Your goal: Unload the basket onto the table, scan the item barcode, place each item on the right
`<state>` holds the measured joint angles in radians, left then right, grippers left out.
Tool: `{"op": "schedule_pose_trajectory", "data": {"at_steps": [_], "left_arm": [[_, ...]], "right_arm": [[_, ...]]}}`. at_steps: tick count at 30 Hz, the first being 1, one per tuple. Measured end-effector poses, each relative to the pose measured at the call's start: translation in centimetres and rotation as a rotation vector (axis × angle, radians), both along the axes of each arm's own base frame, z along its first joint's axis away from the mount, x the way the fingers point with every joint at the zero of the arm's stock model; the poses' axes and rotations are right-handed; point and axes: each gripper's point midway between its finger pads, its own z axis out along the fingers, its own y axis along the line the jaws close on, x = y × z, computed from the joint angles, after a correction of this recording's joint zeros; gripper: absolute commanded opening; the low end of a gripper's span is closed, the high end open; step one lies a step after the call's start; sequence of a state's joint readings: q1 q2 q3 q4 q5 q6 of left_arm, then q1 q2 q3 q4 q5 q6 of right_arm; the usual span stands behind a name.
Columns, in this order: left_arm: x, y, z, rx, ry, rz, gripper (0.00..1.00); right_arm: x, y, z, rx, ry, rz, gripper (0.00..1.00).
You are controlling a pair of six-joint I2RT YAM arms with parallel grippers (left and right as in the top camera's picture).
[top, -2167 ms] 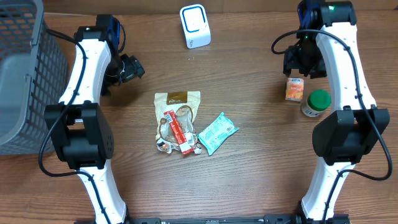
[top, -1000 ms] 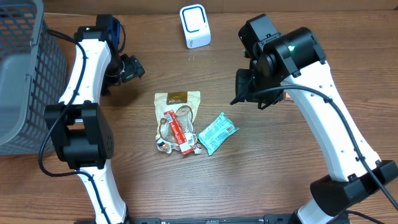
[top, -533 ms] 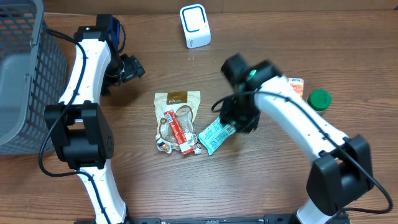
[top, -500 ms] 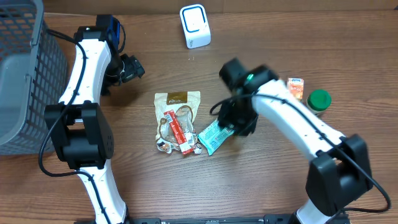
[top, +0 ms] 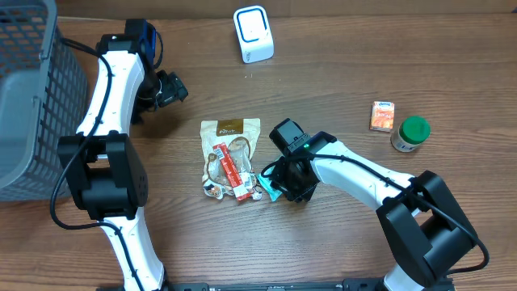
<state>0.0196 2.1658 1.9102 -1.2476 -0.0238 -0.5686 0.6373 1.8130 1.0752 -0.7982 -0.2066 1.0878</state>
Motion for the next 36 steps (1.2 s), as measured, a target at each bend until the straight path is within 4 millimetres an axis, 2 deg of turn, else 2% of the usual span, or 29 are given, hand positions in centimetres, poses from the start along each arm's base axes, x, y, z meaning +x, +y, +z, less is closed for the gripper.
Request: {"op": "schedule_pose_trajectory", "data": {"at_steps": [9,14,17,19,23,26,30,36], "left_arm": [[0.0,0.0,0.0,0.0,0.0,0.0,1.0],[0.0,0.0,0.0,0.0,0.0,0.0,1.0],[0.0,0.0,0.0,0.0,0.0,0.0,1.0],[0.0,0.0,0.0,0.0,0.0,0.0,1.0],[0.0,0.0,0.0,0.0,0.0,0.0,1.0],[0.0,0.0,0.0,0.0,0.0,0.0,1.0],[0.0,0.0,0.0,0.0,0.0,0.0,1.0],[0.0,0.0,0.0,0.0,0.0,0.0,1.0]], "right_arm": [[1.8,-2.7,-0.2,-0.096,-0.075,0.036,0.34],[4.3,-6.3,0.1,-0.125,-0.117,0.124,0.39],[5.8,-9.0,1.2,-0.143,-0.11,0.101,0.46],[7.0,-9.9,2.4,-0.114,-0.114,0.097,0.5],[9.6,-9.3,5.7,0.05,-0.163,0.131,0.53],[9.2,-8.4,6.7,0.13,-0.146,0.164,0.53],[7.5,-7.7,6.1,0.17,-0.091,0.181,0.53],[6.3,-6.8,3.4,0.19,-0.085,0.176,0.49]]}}
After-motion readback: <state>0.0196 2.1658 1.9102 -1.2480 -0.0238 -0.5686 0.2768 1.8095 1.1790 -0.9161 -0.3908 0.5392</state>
